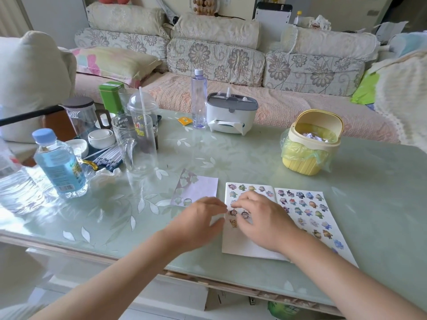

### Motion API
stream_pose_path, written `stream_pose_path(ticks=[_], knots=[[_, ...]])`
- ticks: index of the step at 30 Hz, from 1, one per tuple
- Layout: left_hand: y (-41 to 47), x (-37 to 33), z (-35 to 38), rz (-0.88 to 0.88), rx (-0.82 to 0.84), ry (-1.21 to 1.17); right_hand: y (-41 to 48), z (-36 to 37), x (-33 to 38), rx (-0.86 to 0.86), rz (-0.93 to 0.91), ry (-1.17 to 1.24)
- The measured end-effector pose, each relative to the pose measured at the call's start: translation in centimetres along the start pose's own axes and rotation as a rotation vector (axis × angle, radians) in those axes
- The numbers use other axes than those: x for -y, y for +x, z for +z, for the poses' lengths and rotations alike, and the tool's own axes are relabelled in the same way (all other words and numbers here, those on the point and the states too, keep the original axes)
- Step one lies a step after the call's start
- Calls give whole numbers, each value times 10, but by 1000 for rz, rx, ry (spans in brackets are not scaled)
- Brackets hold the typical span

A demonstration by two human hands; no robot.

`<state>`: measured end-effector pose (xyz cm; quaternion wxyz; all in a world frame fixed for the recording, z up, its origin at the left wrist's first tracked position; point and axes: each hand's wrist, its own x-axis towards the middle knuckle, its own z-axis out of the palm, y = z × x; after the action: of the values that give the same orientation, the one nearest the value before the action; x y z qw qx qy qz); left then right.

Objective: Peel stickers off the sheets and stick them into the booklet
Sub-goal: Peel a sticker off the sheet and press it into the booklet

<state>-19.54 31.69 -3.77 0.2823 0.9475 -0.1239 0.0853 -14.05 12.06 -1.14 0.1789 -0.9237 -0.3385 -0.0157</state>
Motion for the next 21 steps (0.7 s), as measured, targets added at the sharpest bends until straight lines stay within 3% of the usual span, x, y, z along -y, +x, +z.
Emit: stream_pose_path(ticks=[4, 8, 11, 14, 17, 21], knots=[[4, 27, -22, -52, -125, 188, 25, 8, 4, 70, -23, 50], [-4, 57, -35, -125, -10, 347, 46, 19, 8, 138, -83, 3], [-8, 68, -36, -175, 26, 302, 59, 24, 12, 156, -101, -44], [-8, 74, -36, -79, -36, 337, 67, 29, 11, 150, -189, -51], [-8, 77, -38, 32, -77, 374, 72, 36, 8, 22, -357, -136], [-5, 67, -41, 84, -128, 372, 76, 35, 12, -68, -270, -78]])
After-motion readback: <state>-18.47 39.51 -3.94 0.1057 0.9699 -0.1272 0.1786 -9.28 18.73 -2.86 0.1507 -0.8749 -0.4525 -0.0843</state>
